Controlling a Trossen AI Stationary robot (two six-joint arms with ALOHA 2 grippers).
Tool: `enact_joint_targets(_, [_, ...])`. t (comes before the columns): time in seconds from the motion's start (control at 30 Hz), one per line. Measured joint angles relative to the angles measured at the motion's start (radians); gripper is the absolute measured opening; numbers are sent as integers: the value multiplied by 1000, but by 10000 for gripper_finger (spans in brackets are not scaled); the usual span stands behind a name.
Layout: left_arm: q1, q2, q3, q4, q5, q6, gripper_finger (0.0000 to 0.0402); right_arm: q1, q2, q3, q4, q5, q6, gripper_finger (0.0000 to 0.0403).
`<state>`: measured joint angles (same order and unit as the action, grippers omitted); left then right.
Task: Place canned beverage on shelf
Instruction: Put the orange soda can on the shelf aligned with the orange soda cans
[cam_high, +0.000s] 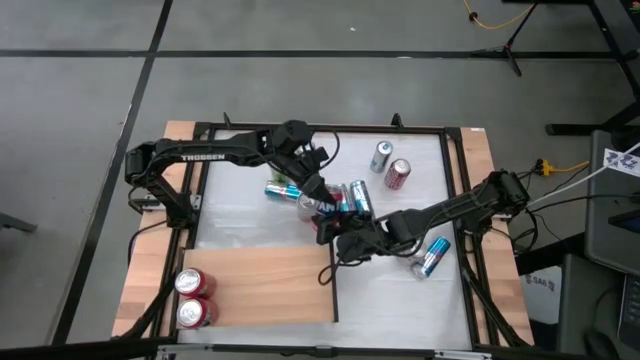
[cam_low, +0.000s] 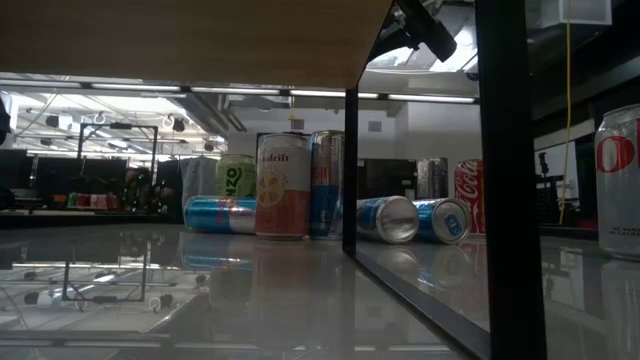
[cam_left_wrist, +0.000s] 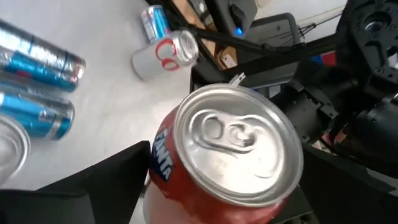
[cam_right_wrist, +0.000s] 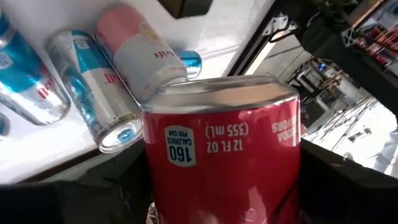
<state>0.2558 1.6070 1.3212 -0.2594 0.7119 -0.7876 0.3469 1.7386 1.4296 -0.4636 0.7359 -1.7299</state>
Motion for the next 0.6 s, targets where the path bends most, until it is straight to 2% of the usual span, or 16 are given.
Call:
enact_joint_targets(0.23, [-3,1,-2,-8,50,-45,380,0,0,0,10,-54,-34,294])
enact_joint_targets(0.6, [-36,1,-2,-11,32,9,380,1,0,0,22,-102,-33,294])
